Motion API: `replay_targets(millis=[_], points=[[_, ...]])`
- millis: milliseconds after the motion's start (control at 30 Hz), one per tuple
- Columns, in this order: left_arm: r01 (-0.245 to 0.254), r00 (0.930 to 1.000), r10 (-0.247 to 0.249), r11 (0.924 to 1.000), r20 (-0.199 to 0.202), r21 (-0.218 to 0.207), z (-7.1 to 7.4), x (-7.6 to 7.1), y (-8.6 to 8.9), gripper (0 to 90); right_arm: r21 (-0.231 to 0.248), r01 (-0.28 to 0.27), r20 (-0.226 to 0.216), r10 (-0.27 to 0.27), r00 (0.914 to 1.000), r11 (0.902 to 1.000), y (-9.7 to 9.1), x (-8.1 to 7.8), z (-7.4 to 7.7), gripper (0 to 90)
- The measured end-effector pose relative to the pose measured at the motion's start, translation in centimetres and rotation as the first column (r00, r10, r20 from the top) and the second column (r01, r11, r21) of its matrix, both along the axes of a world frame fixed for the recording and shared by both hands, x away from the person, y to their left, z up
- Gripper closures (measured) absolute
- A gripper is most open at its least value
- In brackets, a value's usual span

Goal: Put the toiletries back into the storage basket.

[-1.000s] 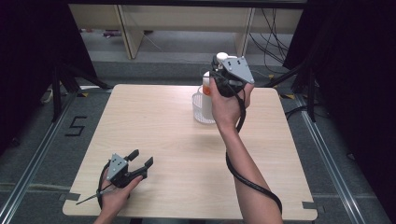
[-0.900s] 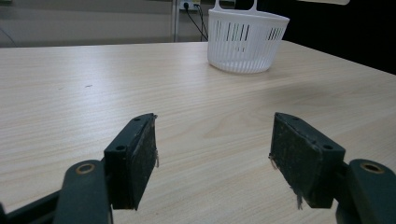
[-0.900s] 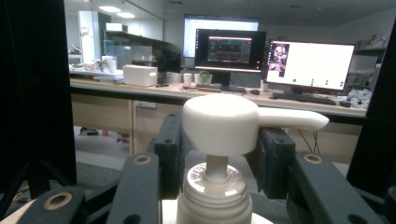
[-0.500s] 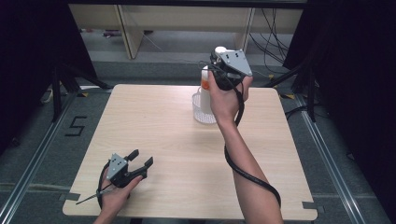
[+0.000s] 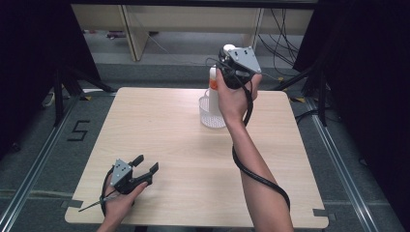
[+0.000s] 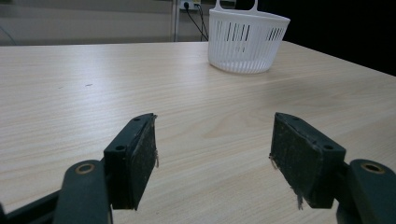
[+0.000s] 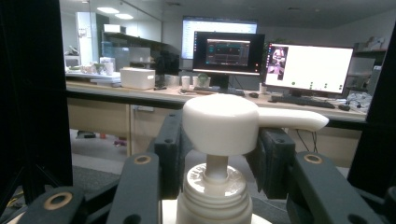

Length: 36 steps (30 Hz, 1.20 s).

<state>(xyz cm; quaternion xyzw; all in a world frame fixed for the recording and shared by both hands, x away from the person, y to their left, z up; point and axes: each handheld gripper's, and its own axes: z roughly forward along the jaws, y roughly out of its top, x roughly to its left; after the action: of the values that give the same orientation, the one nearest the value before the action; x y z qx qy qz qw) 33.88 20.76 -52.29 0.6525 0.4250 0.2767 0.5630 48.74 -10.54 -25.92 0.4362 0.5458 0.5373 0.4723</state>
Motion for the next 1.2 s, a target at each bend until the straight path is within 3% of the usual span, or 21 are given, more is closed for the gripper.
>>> replay_targets(millis=[600, 1200], points=[[-0.002, 1.0, 0.002, 1.0, -0.005, 0.001, 0.0, 0.0, 0.0, 30.7, -0.016, 0.005, -0.004, -0.005, 1.0, 0.9999, 0.1, 1.4, -0.3, 60.0], [-0.006, 1.0, 0.006, 1.0, -0.007, -0.003, 0.0, 0.0, 0.0, 30.6, -0.015, -0.003, -0.041, 0.002, 0.9992, 0.9999, 0.1, 3.1, -0.4, 60.0]])
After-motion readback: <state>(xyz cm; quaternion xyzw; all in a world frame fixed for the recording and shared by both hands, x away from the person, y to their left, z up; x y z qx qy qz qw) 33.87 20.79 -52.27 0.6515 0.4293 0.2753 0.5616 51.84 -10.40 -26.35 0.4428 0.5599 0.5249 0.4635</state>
